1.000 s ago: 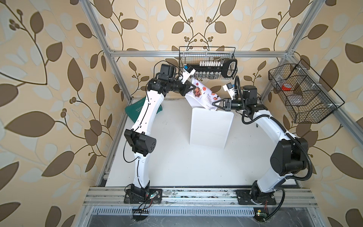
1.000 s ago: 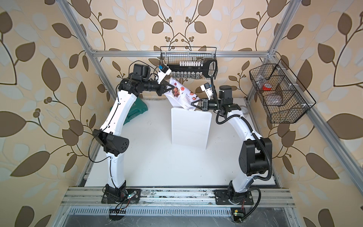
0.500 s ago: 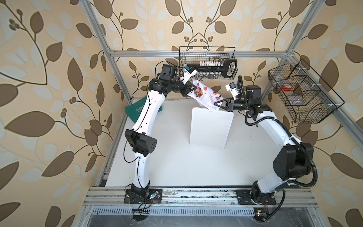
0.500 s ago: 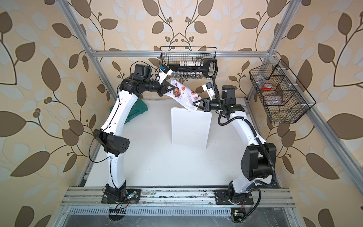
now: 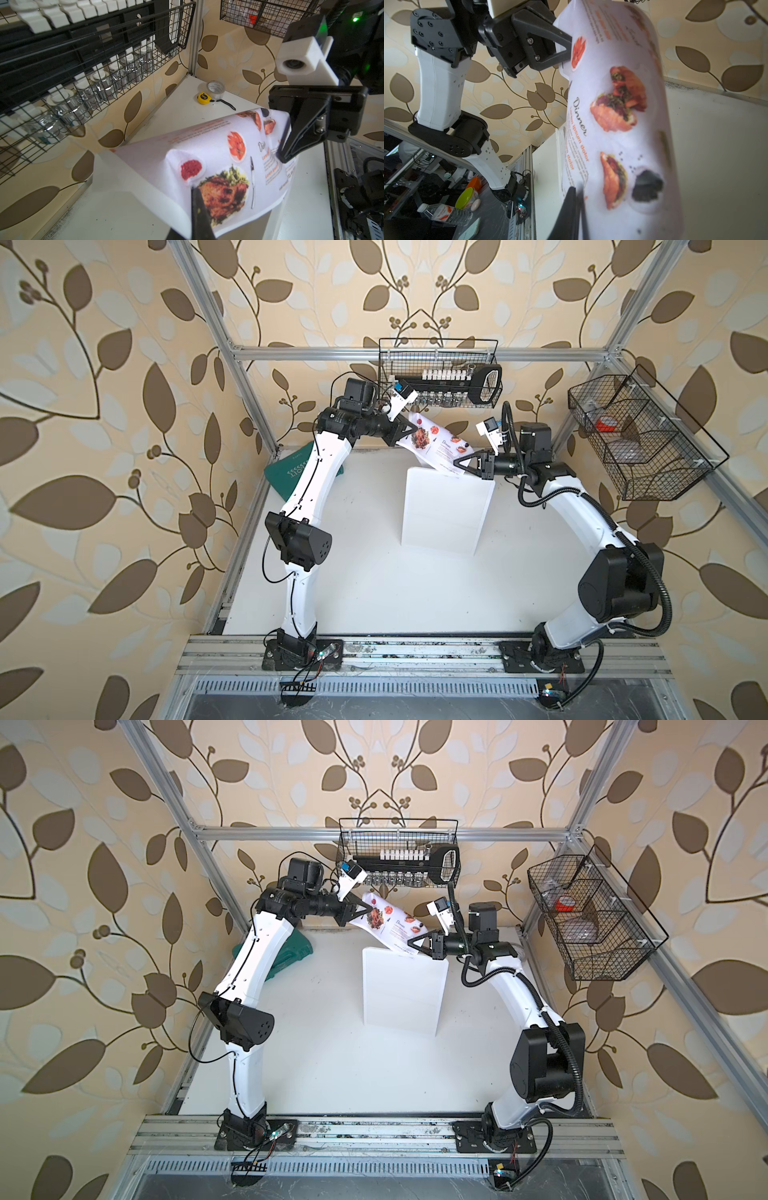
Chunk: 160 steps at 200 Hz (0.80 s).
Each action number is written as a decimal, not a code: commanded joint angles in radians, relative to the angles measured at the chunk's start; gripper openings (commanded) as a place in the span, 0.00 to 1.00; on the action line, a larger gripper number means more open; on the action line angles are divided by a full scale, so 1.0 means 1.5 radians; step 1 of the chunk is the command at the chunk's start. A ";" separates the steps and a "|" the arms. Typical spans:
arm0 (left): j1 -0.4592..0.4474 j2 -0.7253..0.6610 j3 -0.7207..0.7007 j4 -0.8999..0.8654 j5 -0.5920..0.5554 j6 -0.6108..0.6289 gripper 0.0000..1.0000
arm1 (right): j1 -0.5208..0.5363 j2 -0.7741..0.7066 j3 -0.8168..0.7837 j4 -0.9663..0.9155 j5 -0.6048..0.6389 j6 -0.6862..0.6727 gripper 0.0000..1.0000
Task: Insert the menus into the narrow rack
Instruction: Insert the menu into the narrow rack.
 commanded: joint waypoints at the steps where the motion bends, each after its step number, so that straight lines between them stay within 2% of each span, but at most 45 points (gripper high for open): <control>1: -0.002 -0.044 -0.013 0.004 0.004 0.020 0.00 | -0.013 -0.003 -0.011 0.006 -0.037 0.006 0.23; 21: -0.004 -0.052 -0.023 0.006 0.011 0.020 0.00 | -0.021 0.000 -0.006 0.066 -0.061 0.063 0.27; 63: -0.009 -0.064 -0.043 0.014 0.015 0.020 0.00 | -0.027 0.029 0.025 0.110 -0.069 0.121 0.28; 132: -0.009 -0.067 -0.042 0.029 0.011 0.023 0.00 | -0.028 0.022 -0.021 0.142 -0.071 0.109 0.09; 160: -0.011 -0.068 -0.043 0.029 0.021 0.025 0.00 | -0.029 0.011 -0.038 0.119 -0.065 0.067 0.03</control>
